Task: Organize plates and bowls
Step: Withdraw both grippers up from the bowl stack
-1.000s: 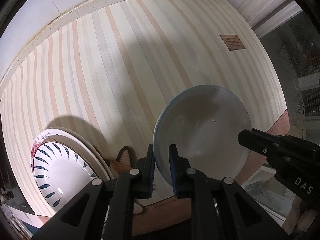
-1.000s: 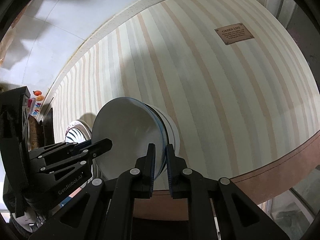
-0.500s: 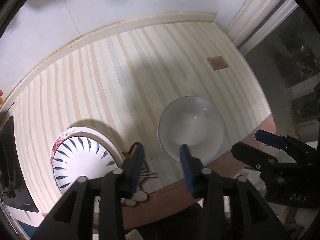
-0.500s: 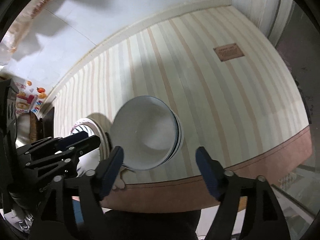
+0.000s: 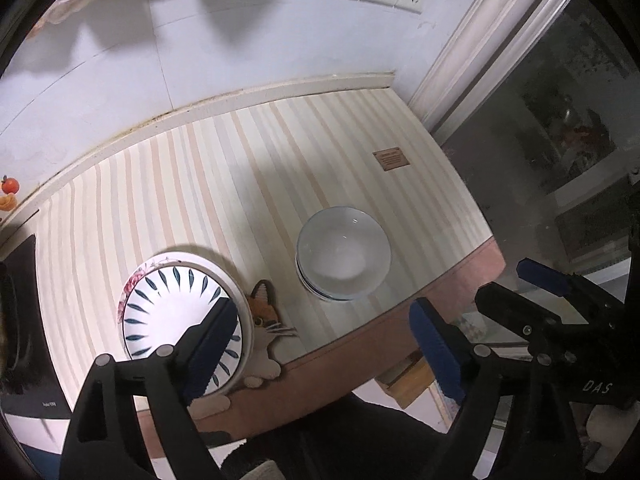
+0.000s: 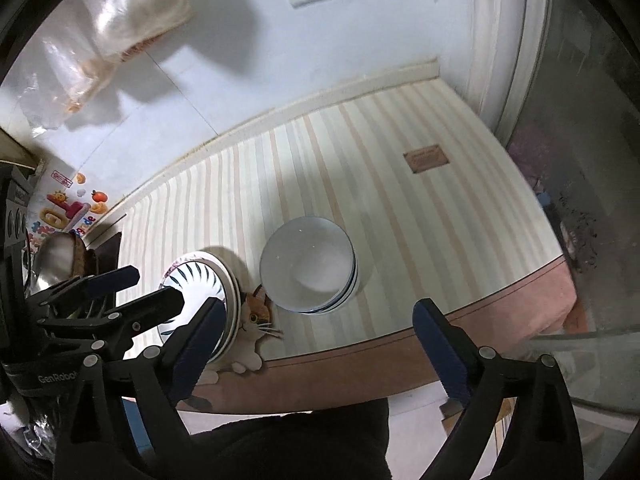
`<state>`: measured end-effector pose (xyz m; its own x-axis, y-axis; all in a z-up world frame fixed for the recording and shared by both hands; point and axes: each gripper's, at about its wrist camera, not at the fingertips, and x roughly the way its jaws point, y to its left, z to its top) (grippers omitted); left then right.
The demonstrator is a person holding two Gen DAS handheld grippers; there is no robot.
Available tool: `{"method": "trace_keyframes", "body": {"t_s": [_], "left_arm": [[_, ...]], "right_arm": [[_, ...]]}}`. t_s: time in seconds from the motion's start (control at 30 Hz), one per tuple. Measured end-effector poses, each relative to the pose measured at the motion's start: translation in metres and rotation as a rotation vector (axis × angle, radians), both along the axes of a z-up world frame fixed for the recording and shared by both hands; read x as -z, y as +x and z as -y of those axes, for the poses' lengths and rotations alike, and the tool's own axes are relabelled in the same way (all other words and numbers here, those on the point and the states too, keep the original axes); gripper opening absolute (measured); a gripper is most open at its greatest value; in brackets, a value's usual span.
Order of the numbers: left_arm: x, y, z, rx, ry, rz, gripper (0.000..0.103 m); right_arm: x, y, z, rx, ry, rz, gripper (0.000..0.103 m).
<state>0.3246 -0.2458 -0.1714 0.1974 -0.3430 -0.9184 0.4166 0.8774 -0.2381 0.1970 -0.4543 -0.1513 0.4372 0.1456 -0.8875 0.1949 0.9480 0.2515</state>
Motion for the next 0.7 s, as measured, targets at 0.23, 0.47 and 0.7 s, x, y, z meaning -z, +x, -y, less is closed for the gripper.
{"method": "trace_keyframes", "body": {"t_s": [0.23,0.47,0.7], "left_arm": [[-0.026,-0.02,-0.011,-0.008,-0.016,0.039,0.089],[-0.033,-0.03,-0.016,-0.026,-0.019,0.061,0.089],[-0.024,-0.024,-0.014,-0.045,-0.008,0.044,0.089]], "right_arm": [[-0.036,-0.032,-0.011,-0.005,-0.035,0.058,0.098],[-0.047,-0.045,-0.013,-0.005,-0.04,0.072,0.099],[-0.039,-0.042,-0.003,0.002,-0.023,0.058,0.099]]}}
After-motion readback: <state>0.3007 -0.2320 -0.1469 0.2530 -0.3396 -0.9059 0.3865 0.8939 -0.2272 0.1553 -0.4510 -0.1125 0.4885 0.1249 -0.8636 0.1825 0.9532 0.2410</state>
